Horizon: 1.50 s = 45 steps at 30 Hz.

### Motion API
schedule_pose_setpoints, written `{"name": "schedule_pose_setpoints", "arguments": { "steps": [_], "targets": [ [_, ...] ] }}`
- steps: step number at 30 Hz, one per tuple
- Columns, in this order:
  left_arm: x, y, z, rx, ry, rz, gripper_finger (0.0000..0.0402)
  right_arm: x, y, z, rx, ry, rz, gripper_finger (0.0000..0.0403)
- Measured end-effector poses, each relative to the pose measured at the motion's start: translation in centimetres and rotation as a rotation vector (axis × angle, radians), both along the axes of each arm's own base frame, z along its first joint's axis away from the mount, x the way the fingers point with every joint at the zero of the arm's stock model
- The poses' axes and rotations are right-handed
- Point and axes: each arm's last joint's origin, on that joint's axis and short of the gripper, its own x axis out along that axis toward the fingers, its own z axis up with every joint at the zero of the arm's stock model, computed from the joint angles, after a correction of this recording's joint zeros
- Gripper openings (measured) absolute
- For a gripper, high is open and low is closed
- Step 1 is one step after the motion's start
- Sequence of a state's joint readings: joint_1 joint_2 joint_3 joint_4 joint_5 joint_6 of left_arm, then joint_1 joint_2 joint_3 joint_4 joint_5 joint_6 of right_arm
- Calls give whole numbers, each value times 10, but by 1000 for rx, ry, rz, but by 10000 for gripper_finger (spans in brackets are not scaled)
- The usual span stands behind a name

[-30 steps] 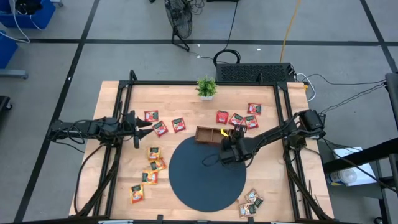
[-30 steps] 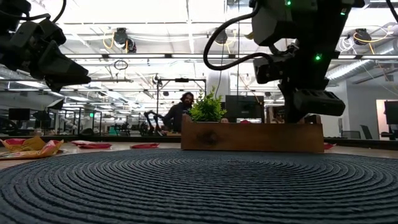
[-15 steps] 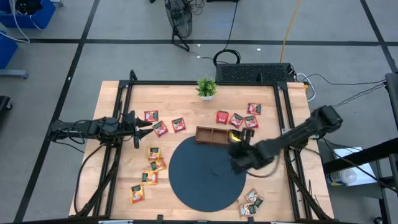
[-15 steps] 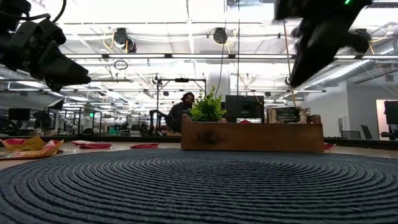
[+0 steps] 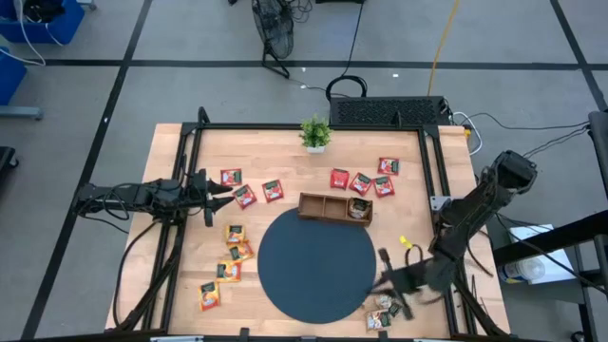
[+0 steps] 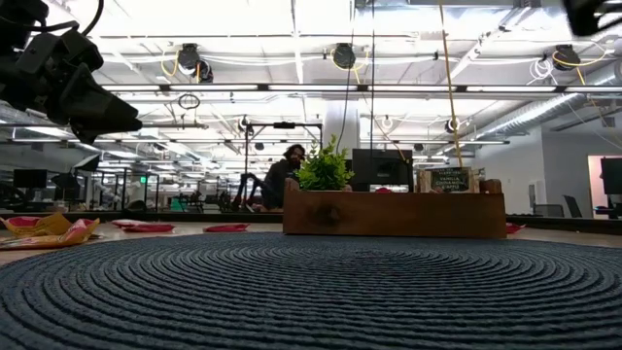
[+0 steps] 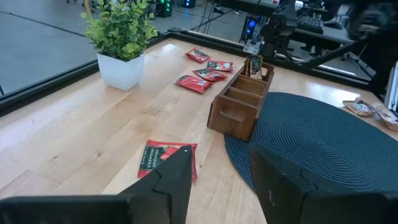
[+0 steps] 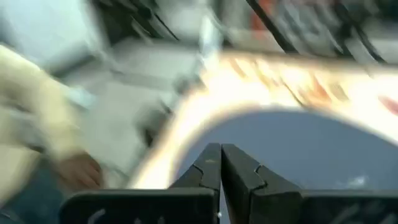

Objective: Pick & Place Tea
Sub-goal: Put the top brown tea bag into the right slot of the wooden organizer

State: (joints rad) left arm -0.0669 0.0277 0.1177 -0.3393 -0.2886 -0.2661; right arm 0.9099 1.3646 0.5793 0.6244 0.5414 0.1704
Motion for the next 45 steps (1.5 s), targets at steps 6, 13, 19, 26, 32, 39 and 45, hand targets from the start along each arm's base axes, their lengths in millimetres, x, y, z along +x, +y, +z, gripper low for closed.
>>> {"name": "schedule_pose_setpoints", "arguments": {
  "steps": [6, 13, 19, 26, 32, 39, 45],
  "targets": [
    [0, 0, 0, 0, 1, 0, 161, -20, -11, -7, 162, -301, 251, 6],
    [0, 0, 0, 0, 1, 0, 161, -6, 38, 7, -148, -10, 95, 124],
    [0, 0, 0, 0, 0, 0, 161, 8, 71, 2, -335, 461, -131, 232],
    [0, 0, 0, 0, 0, 0, 161, 8, 90, -40, -360, 1060, -210, 240],
    [0, 0, 0, 0, 0, 0, 161, 4, 90, -59, -385, 1251, -234, 225],
    [0, 0, 0, 0, 0, 0, 161, 4, 84, -60, -478, 1166, -307, 222],
    [0, 0, 0, 0, 0, 0, 161, -4, 64, -60, -605, 1230, -495, 211]
  ]
}}
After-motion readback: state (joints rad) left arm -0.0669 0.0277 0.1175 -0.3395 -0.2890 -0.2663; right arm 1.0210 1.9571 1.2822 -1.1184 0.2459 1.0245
